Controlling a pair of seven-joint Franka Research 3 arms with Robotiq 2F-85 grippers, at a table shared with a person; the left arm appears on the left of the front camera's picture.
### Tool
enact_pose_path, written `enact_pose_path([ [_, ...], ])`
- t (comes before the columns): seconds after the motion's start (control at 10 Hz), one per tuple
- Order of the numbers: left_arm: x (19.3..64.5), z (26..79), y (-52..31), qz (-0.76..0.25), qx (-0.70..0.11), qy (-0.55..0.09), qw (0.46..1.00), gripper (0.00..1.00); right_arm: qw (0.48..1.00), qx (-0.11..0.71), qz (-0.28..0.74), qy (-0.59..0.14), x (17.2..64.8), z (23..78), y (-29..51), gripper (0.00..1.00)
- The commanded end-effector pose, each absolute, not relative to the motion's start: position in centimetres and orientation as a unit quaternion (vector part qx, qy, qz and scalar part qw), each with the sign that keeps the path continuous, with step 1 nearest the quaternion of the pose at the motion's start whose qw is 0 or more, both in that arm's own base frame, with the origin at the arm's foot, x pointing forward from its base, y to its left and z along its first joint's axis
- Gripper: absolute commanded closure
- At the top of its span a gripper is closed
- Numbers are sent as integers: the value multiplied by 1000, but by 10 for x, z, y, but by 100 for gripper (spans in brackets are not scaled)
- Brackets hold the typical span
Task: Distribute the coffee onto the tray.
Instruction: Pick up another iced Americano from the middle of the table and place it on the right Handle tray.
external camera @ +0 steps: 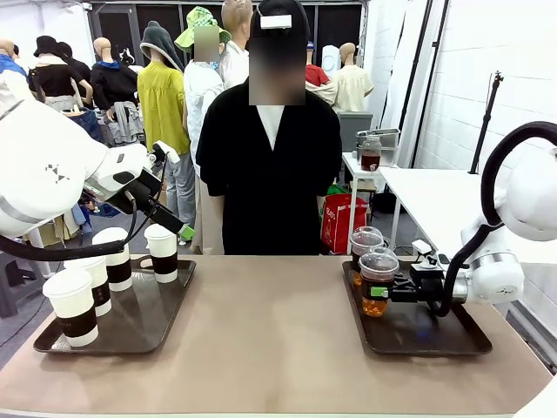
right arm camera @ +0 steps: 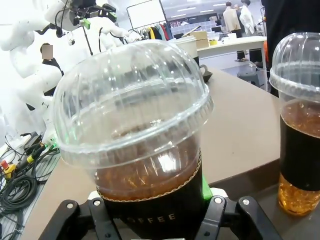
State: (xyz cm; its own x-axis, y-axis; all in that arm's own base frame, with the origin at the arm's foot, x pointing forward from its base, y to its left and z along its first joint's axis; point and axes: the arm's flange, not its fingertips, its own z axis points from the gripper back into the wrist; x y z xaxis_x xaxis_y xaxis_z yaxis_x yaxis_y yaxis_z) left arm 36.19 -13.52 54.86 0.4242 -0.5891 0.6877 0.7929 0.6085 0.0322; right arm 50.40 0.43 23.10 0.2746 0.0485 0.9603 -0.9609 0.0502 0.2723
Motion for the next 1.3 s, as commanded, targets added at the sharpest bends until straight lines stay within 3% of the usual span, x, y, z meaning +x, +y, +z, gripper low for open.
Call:
enact_pose_path([
  [0.0,363,549,-134,-414,-152,-337,832,0,585,548,435,-410,512,235,7,36],
  [0.5,363,549,-134,-414,-152,-337,832,0,602,545,429,-397,512,224,8,36],
  [0.7,363,549,-134,-414,-152,-337,832,0,612,546,425,-384,511,224,9,0],
  [1.2,363,549,-134,-414,-152,-337,832,0,627,536,418,-380,500,228,4,0],
])
